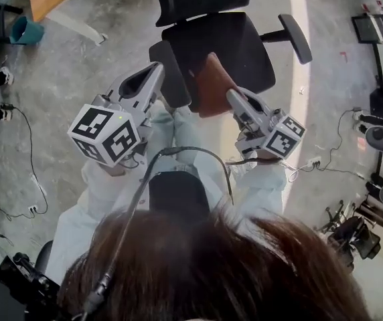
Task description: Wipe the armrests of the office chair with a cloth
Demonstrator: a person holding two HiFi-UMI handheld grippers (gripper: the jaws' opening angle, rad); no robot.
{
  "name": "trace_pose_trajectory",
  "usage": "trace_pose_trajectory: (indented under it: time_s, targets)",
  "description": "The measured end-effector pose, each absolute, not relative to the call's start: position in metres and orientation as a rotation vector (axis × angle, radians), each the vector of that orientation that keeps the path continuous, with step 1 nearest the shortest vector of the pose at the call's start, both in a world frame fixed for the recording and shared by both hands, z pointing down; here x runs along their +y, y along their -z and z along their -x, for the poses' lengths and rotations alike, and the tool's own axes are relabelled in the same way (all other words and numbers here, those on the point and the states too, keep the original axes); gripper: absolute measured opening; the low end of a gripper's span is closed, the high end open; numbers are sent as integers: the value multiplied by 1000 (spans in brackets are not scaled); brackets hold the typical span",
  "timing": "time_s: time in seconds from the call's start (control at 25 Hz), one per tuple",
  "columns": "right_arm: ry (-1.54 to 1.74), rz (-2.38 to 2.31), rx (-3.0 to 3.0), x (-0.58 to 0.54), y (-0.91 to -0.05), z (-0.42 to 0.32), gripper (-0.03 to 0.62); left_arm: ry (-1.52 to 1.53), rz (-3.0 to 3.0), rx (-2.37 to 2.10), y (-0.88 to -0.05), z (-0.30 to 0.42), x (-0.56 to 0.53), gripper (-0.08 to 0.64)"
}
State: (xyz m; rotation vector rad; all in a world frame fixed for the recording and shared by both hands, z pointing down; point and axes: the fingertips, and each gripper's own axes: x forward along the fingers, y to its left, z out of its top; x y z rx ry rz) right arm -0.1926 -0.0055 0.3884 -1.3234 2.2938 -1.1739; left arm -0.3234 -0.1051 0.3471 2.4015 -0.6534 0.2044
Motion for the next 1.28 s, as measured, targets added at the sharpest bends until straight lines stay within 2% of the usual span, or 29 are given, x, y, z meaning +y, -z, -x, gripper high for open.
trace_pose_trajectory:
  time_s: [0.36, 0.6, 0.96, 1.12, 1.28]
  targets:
    - [903, 1624, 1831, 79, -325, 4, 25, -264, -2491, -447, -336, 202, -59, 3]
    - [822, 1707, 1730, 172, -318, -150, 25, -273, -2526, -403, -333, 53, 10, 3]
    - [745, 1869, 1768, 276, -290, -312, 25, -211, -2574, -298, -313, -170, 97, 3]
    - [706, 1900, 1760, 293, -285, -363, 25, -262, -2605, -219, -300, -237, 121, 3]
    - [696, 1882, 1751, 286, -281, -368, 25, -272, -2629, -213, -289, -250, 122, 3]
